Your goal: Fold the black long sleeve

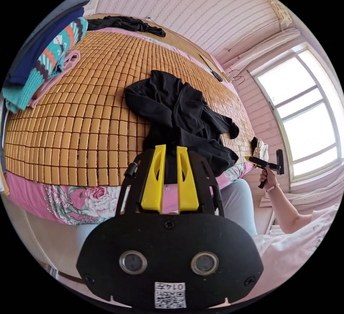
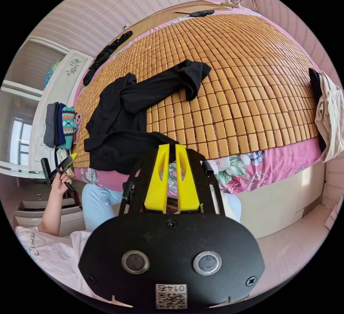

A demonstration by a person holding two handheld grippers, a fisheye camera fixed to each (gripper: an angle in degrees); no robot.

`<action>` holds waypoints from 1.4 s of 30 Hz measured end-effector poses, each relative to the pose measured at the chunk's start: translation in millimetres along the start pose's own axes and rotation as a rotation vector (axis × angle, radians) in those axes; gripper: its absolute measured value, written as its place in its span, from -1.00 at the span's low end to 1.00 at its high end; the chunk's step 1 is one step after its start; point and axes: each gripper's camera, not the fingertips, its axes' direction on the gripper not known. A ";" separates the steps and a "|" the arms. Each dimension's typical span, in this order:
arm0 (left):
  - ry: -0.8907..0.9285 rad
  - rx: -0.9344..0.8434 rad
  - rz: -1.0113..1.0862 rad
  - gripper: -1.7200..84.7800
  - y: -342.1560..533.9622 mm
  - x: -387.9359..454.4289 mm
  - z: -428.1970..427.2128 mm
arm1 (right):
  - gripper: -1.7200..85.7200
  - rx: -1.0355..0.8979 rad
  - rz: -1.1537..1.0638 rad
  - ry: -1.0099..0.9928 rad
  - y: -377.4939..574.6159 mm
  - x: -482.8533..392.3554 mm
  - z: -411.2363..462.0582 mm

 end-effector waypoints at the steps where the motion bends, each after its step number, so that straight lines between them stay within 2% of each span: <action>1: -0.008 -0.010 0.003 -0.83 0.3 0.9 1.7 | -0.84 0.002 -0.005 0.017 0.4 -0.3 1.5; 8: -0.091 -0.027 0.076 -0.76 -24.3 33.3 32.3 | -0.78 -0.040 -0.001 0.029 -5.5 -1.0 19.9; 10: -0.093 -0.076 0.088 -0.80 -33.9 40.8 49.2 | -0.76 -0.059 -0.009 0.044 -8.9 -4.3 27.1; 12: -0.108 -0.153 0.106 -0.94 -42.5 46.6 68.1 | -0.76 -0.068 -0.013 0.027 -10.4 -6.2 27.7; 14: -0.144 -0.157 0.146 -0.97 -43.9 51.4 68.2 | -0.76 -0.042 -0.015 0.022 -9.4 -6.4 21.8; 21: 0.060 -0.164 0.240 -0.98 5.6 53.8 -22.4 | -0.81 -0.018 -0.039 -0.019 -2.9 8.7 4.1; 27: 0.102 -0.205 0.079 -0.98 75.6 20.5 -56.4 | -0.80 -0.058 -0.045 -0.059 1.2 15.8 16.3; 30: 0.131 -0.208 0.007 -0.98 91.5 11.2 -52.7 | -0.71 -0.118 -0.076 -0.115 2.9 12.3 35.8; 34: 0.127 -0.208 0.012 -0.98 97.1 14.3 -50.8 | -0.61 -0.217 -0.165 -0.143 10.3 2.3 56.3; 38: 0.128 -0.186 0.021 -0.98 99.5 14.4 -60.0 | -0.60 -0.240 -0.170 -0.146 18.6 8.7 62.7; 42: 0.149 -0.141 0.005 -0.98 103.8 9.7 -75.5 | -0.66 -0.325 -0.305 -0.067 20.5 -6.4 84.7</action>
